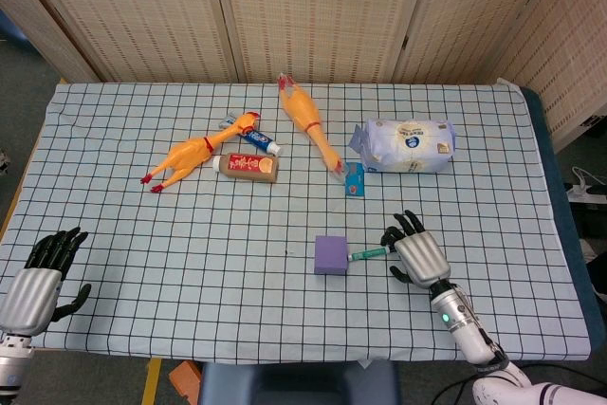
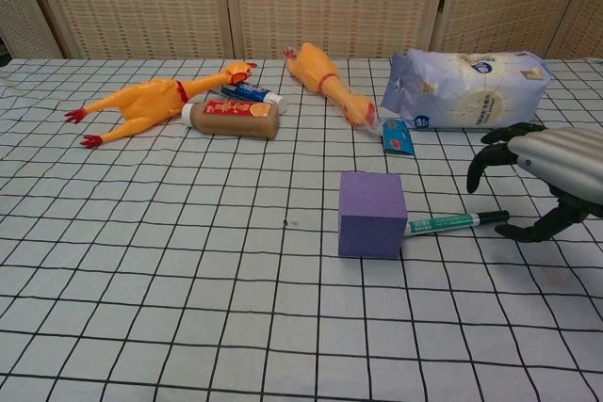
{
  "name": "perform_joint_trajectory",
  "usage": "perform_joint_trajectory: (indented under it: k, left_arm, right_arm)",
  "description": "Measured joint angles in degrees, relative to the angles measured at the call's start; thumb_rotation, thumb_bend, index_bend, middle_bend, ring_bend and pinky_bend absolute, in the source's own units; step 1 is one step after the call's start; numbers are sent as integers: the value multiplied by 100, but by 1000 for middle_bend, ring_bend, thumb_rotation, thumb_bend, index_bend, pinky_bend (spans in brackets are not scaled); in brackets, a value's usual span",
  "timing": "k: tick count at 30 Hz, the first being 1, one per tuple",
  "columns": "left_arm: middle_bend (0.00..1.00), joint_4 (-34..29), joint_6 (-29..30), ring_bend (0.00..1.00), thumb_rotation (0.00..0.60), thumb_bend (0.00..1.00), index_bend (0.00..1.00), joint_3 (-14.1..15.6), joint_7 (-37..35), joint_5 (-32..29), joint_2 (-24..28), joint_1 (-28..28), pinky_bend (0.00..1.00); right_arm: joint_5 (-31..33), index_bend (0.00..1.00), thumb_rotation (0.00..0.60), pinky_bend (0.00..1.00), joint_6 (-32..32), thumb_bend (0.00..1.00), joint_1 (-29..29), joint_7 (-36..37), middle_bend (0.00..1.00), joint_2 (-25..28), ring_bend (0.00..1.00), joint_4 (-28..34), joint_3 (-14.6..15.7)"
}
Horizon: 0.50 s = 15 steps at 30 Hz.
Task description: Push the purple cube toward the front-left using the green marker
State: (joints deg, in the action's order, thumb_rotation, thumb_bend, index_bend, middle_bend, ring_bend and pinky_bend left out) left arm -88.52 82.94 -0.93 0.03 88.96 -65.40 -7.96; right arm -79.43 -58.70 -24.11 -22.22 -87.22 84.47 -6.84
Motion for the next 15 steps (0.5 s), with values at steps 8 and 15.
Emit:
perform_joint_trajectory:
  k: [8,15]
  left_arm:
    - [0,18,-73,0,600,377,0,-6,-59,-47,14,-33,71]
    - [0,24,-92,0,600,383,0,-8,-134,-59,35,-47,71]
  right_arm:
    - [349,420,600,58,170,221,-346,-359,312,-544,77,-464,-98]
    - [575,439,600,58,241,226,-501,-701,314,-696,77,-532,-96]
